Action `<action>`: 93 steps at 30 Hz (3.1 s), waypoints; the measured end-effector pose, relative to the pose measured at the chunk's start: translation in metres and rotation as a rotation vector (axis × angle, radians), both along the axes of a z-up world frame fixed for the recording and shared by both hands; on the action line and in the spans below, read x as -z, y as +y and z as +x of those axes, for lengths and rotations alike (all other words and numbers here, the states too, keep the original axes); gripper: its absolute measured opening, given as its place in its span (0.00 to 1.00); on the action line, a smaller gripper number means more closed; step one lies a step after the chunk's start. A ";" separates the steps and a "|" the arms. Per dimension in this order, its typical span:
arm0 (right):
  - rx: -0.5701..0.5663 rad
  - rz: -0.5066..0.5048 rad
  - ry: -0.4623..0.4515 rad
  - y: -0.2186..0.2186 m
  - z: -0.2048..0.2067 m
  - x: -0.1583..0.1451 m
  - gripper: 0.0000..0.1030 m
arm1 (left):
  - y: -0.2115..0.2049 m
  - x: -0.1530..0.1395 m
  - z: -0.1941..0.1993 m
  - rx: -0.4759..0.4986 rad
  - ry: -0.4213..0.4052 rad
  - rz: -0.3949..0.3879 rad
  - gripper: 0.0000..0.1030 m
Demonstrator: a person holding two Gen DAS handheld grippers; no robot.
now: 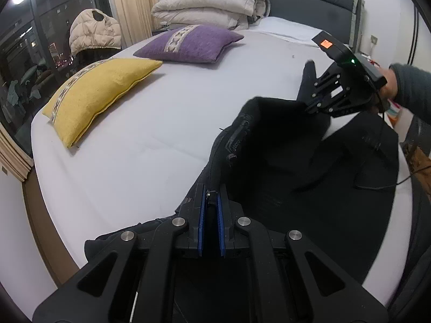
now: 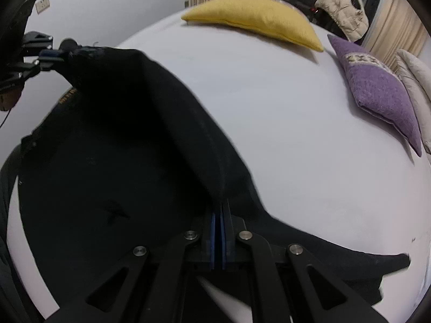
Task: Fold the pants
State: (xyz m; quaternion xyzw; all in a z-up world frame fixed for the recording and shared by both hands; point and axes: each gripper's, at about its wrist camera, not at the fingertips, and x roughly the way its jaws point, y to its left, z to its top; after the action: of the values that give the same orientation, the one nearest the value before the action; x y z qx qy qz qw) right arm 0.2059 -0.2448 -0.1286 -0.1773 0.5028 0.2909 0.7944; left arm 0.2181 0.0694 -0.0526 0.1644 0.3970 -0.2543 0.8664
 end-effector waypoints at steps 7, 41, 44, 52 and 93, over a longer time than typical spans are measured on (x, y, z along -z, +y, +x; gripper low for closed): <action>0.081 0.110 -0.052 0.018 -0.030 -0.010 0.03 | 0.000 -0.001 -0.063 0.042 0.011 -0.026 0.06; -0.022 -0.439 -0.236 0.062 -0.273 0.037 0.03 | -0.017 0.116 -0.289 0.293 -0.055 0.415 0.06; -0.018 -0.461 -0.255 0.069 -0.289 0.029 0.03 | -0.016 0.114 -0.295 0.294 -0.055 0.396 0.07; 0.010 -0.492 -0.256 0.074 -0.298 0.044 0.03 | -0.017 0.122 -0.297 0.311 -0.046 0.409 0.06; 0.413 0.101 -0.091 0.041 -0.231 0.003 0.52 | -0.053 0.077 -0.178 -0.072 0.087 0.034 0.23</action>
State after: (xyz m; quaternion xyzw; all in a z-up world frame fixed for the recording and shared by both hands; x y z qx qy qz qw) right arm -0.0253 -0.2037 -0.1317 -0.0436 0.4767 0.1385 0.8670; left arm 0.0399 0.0169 -0.1299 0.1534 0.4442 -0.2231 0.8541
